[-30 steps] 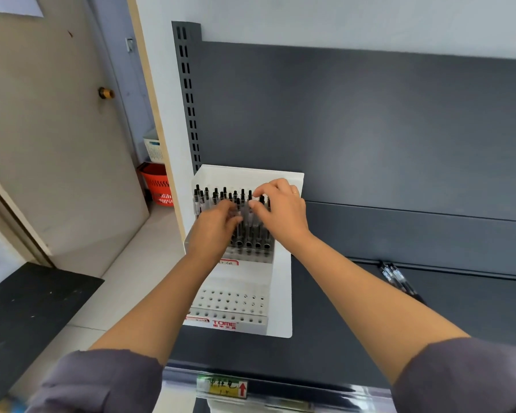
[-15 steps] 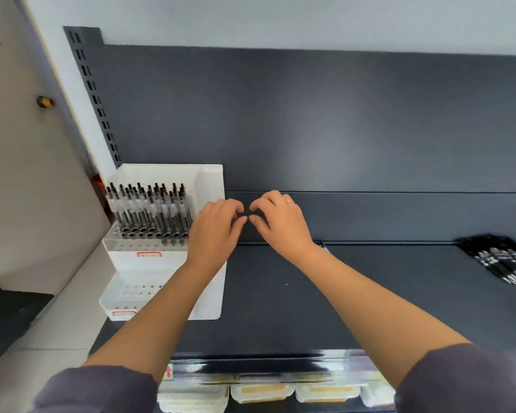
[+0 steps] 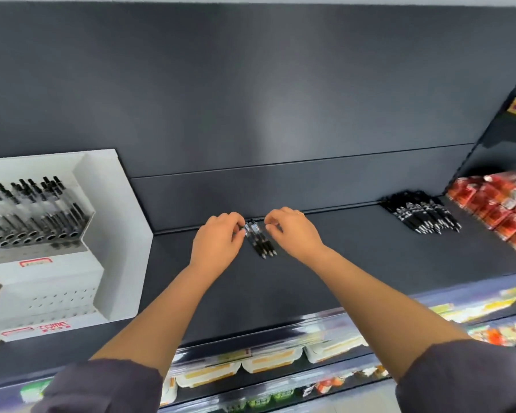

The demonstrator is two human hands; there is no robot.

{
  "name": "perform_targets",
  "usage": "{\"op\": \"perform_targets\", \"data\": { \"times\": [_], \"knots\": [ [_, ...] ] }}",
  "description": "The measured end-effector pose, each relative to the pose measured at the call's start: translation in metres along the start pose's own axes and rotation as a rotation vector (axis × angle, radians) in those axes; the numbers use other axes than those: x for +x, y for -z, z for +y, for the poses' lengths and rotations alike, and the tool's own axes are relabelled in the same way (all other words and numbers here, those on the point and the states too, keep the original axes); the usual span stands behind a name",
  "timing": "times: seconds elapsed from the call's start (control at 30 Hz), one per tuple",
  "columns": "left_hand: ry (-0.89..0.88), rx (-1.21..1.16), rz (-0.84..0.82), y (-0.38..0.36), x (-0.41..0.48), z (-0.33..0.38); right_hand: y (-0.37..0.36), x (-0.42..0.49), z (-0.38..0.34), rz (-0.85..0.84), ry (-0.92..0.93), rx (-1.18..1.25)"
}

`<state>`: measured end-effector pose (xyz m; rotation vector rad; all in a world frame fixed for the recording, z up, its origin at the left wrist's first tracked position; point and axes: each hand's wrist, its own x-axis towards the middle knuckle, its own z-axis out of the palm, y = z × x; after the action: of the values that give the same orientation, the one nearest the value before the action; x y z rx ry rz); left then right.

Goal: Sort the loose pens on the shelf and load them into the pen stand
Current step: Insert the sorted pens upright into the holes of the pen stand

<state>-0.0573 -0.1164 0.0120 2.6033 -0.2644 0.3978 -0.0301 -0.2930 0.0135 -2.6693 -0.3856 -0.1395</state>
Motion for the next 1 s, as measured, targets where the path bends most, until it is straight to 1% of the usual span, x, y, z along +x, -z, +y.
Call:
{"op": "perform_targets", "data": {
  "times": [0.1, 0.2, 0.33, 0.6, 0.8, 0.9, 1.0],
  "knots": [
    [0.073, 0.015, -0.121, -0.023, 0.015, -0.011, -0.004, 0.011, 0.015, -0.08, -0.044, 0.006],
    [0.139, 0.023, -0.209, -0.043, 0.035, -0.029, -0.014, 0.032, 0.027, -0.158, -0.094, 0.004],
    [0.201, 0.019, -0.281, -0.068, 0.062, -0.054, -0.036, 0.064, 0.035, -0.29, -0.133, -0.003],
    [0.303, 0.045, -0.417, -0.116, 0.088, -0.089, -0.08, 0.102, 0.043, -0.405, -0.184, -0.037],
    [0.372, 0.062, -0.43, -0.131, 0.095, -0.096, -0.102, 0.114, 0.045, -0.46, -0.208, -0.084],
    [0.468, 0.007, -0.389, -0.136, 0.095, -0.088, -0.109, 0.121, 0.042, -0.484, -0.211, -0.093],
    [0.573, -0.045, -0.348, -0.142, 0.096, -0.076, -0.115, 0.121, 0.036, -0.444, -0.198, -0.133]
  ]
}}
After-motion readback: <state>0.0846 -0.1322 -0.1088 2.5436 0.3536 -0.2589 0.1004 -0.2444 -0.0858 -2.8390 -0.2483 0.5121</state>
